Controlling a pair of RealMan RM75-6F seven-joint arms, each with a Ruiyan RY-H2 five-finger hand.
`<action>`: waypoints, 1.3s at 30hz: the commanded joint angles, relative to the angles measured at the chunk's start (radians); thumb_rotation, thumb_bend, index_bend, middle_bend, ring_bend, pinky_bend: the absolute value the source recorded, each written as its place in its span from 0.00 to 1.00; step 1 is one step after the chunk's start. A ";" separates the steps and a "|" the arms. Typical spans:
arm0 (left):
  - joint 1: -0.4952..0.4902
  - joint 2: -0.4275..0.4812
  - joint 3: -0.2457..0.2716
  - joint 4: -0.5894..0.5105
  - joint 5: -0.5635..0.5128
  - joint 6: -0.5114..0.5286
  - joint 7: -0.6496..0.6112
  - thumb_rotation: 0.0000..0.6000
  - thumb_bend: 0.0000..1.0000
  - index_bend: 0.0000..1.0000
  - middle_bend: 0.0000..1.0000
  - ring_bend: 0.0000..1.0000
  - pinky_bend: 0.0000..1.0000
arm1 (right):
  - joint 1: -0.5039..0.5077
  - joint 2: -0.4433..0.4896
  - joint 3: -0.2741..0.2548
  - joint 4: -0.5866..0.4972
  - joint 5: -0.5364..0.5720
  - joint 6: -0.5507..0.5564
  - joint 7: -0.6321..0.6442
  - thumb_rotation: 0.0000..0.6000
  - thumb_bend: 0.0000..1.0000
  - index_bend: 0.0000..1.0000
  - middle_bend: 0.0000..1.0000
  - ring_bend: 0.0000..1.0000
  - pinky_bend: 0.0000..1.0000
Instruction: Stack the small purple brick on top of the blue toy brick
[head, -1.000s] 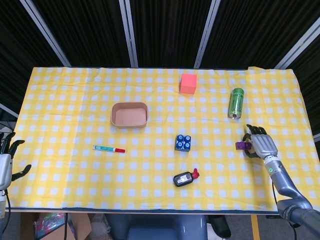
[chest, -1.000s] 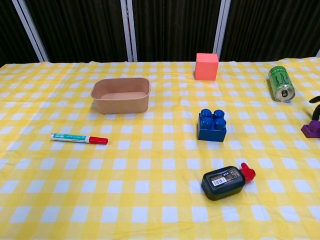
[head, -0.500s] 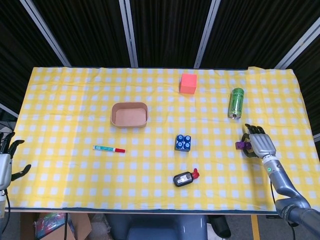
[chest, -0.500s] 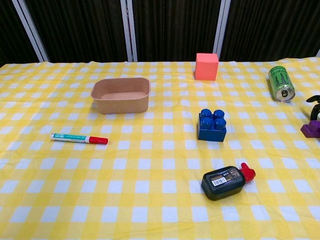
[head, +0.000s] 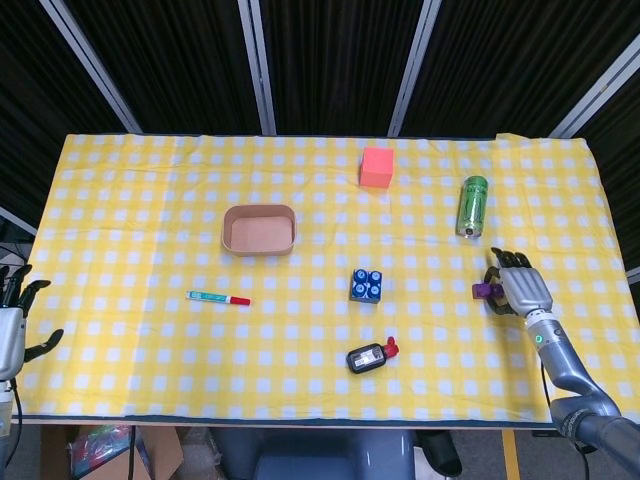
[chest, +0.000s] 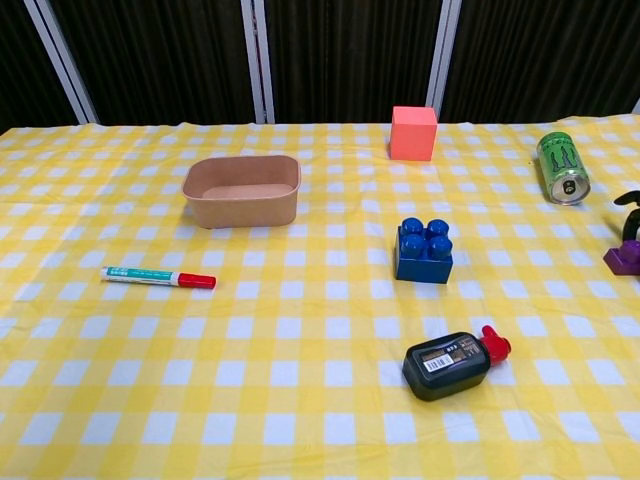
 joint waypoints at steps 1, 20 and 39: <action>0.000 0.000 0.000 0.000 0.000 0.000 -0.001 1.00 0.21 0.25 0.09 0.00 0.05 | -0.001 0.004 0.000 -0.004 -0.005 0.007 0.005 1.00 0.49 0.52 0.00 0.00 0.00; 0.000 0.018 -0.002 0.006 0.004 -0.010 -0.074 1.00 0.21 0.25 0.09 0.00 0.05 | 0.064 0.156 0.101 -0.541 0.210 0.074 -0.485 1.00 0.50 0.57 0.00 0.00 0.00; -0.020 0.034 -0.010 0.045 -0.019 -0.070 -0.155 1.00 0.21 0.25 0.09 0.00 0.05 | 0.237 0.028 0.127 -0.804 0.664 0.255 -0.994 1.00 0.50 0.57 0.00 0.00 0.00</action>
